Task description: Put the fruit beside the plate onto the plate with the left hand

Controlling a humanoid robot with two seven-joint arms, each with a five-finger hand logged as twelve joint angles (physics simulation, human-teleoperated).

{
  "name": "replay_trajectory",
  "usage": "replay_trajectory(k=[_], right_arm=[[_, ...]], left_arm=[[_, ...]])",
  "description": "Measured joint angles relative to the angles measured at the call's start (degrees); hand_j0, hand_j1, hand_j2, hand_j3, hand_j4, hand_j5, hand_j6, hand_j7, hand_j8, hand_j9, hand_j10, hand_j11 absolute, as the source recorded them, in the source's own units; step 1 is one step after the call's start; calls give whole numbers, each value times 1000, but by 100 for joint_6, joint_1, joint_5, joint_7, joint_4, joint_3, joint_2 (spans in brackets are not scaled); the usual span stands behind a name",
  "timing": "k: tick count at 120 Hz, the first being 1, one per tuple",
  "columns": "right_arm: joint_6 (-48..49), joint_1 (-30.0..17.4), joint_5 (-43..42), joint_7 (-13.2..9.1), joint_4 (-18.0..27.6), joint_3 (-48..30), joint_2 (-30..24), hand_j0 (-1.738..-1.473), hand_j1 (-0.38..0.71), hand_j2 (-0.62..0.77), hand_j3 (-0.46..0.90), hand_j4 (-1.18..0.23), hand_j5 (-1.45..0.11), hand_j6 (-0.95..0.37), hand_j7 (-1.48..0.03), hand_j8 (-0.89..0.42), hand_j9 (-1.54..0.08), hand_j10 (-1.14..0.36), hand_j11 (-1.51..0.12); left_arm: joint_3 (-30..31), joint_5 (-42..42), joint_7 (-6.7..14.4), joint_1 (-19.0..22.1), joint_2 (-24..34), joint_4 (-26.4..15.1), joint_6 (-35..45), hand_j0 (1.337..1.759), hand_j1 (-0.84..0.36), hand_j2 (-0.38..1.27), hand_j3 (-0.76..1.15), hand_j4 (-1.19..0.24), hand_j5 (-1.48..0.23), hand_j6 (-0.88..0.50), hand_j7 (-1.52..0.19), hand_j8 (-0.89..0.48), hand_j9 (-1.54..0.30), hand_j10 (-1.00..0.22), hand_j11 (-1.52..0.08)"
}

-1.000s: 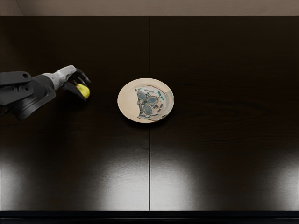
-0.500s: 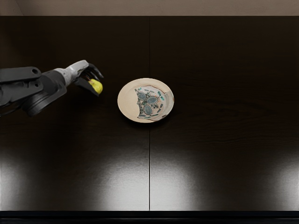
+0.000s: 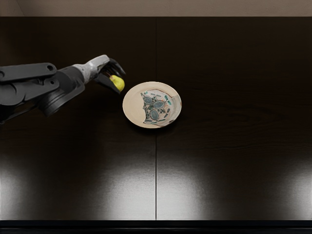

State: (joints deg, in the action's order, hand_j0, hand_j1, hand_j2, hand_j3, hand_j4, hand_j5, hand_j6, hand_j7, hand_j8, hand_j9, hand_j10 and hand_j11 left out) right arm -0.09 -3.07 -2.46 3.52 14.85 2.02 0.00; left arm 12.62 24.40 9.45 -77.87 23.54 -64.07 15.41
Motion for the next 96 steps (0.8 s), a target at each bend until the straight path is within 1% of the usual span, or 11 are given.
replay_trajectory(k=[14, 17, 27, 41, 46, 49, 61, 64, 66, 78, 96], right_arm=[[0, 0, -1, 0, 0, 0, 0, -1658, -327, -4, 0, -19, -24, -18, -24, -18, -24, -18, -24], [0, 0, 0, 0, 0, 0, 0, -1658, -327, -4, 0, -19, -24, -18, -24, -18, -24, -18, -24], [0, 0, 0, 0, 0, 0, 0, -1658, -327, -4, 0, -19, -24, -18, -24, -18, -24, -18, -24], [0, 0, 0, -1, 0, 0, 0, -1658, -327, -4, 0, -18, -24, -18, -24, -18, -24, -18, -24], [0, 0, 0, -1, 0, 0, 0, -1658, -327, -4, 0, -19, -24, -18, -24, -18, -24, -18, -24], [0, 0, 0, -2, 0, 0, 0, -1658, -326, -4, 0, -19, -24, -18, -24, -18, -24, -18, -24], [0, 0, 0, -1, 0, 0, 0, -1658, -327, -4, 0, -19, -24, -18, -24, -19, -24, -19, -24], [0, 0, 0, 0, 0, 0, 0, -1658, -327, -4, 0, -19, -24, -18, -24, -18, -24, -18, -24], [0, 0, 0, 0, 0, 0, 0, -1658, -327, -4, 0, -19, -24, -18, -24, -18, -24, -18, -24], [0, 0, 0, 0, 0, 0, 0, -1658, -326, -4, 0, -19, -24, -19, -24, -19, -24, -19, -24], [0, 0, 0, 0, 0, 0, 0, -1658, -326, -4, 0, -19, -24, -19, -24, -19, -24, -19, -24]], left_arm=[[-99, -5, -1, 8, -69, -1, -4, 1658, -322, 407, 0, -610, -813, -555, -810, -492, -799, -618, -798], [-124, -2, 1, 13, -102, 1, -5, 1658, -317, 366, 0, -613, -810, -550, -809, -494, -800, -619, -798], [-198, -8, -1, 17, -147, -7, -13, 1658, -315, 385, 0, -610, -814, -554, -809, -493, -800, -618, -798], [-332, -6, 3, 34, -225, -111, -18, 1657, -306, 337, 0, -613, -811, -546, -808, -485, -801, -619, -799], [-376, -12, 2, 41, -268, -141, -22, 1658, -309, 362, 0, -610, -815, -549, -811, -481, -801, -617, -800], [-395, -10, 3, 47, -308, -153, -23, 1658, -309, 340, 0, -611, -813, -544, -809, -487, -801, -618, -800], [-440, -16, 2, 59, -401, -185, -30, 1658, -311, 365, 0, -608, -817, -548, -812, -483, -802, -616, -801], [-446, -16, 2, 61, -416, -190, -30, 1658, -310, 358, 0, -608, -817, -548, -811, -484, -802, -617, -801], [-451, -12, 4, 67, -458, -196, -28, 1657, -305, 323, 0, -611, -813, -540, -809, -484, -802, -618, -800], [-505, -13, 5, 83, -529, -227, -34, 1658, -313, 377, 0, -611, -812, -549, -808, -484, -801, -618, -799], [-531, -13, 6, 145, -543, -242, -45, 1658, -312, 368, 0, -611, -811, -549, -811, -482, -801, -617, -800]])
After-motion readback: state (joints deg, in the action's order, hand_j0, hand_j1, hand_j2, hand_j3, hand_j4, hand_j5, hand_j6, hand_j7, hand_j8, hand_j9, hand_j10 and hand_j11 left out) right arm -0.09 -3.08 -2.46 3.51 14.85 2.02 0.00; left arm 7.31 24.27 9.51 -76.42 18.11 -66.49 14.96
